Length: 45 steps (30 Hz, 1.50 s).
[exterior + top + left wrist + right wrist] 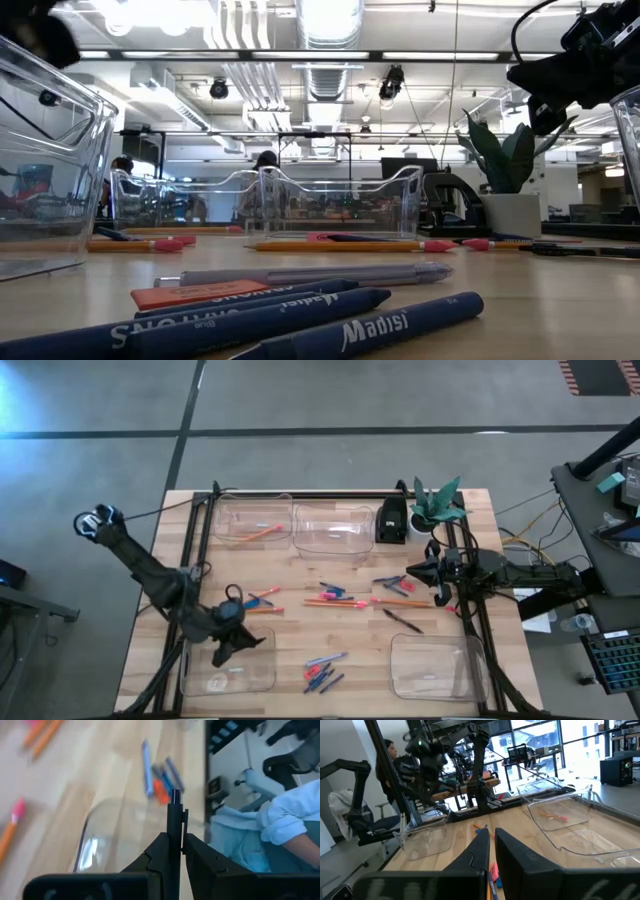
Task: Sort crayons/erasers/pens/pencils in bins
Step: Put the black pen into the bottom left transparent bin, then put the orange pencil into the top left transparent bin
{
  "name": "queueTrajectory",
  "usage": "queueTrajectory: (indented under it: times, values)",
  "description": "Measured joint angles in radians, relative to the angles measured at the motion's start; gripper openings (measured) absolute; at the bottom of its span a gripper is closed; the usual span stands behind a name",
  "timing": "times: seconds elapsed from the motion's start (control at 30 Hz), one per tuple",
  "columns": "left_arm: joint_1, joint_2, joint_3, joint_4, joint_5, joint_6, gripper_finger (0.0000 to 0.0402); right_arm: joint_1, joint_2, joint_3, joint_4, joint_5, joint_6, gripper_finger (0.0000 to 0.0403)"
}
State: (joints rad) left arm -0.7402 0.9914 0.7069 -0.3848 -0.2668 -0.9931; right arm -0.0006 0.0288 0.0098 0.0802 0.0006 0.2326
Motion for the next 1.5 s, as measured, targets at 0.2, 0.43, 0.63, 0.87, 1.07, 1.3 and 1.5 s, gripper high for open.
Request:
queueTrajectory:
  times: [0.2, 0.43, 0.63, 0.87, 1.07, 1.3, 1.5]
  values:
    - [-0.014, 0.043, -0.084, -0.001, 0.065, -0.154, 0.0033, 0.0, 0.0, 0.0, 0.0, 0.0, 0.0, 0.0022]
    - [-0.013, 0.112, -0.135, 0.0, 0.131, -0.241, 0.0033, 0.0, 0.0, 0.0, 0.0, 0.0, 0.0, 0.0022]
    - [-0.012, 0.177, -0.145, 0.01, 0.156, -0.259, 0.0033, 0.0, 0.0, 0.0, 0.0, 0.0, 0.0, 0.0022]
    - [-0.012, 0.221, -0.144, 0.018, 0.164, -0.258, 0.0033, 0.0, 0.0, 0.0, 0.0, 0.0, 0.0, 0.0022]
    - [-0.012, 0.221, -0.144, 0.018, 0.165, -0.259, 0.0049, 0.0, 0.0, 0.0, 0.0, 0.0, 0.0, 0.0022]
    - [-0.012, 0.217, -0.145, 0.032, 0.169, -0.261, 0.0075, 0.0, 0.0, 0.0, 0.0, 0.0, 0.0, 0.0022]
    - [-0.012, 0.189, -0.119, 0.034, 0.168, -0.257, 0.0077, 0.0, 0.0, 0.0, 0.0, 0.0, 0.0, 0.0022]
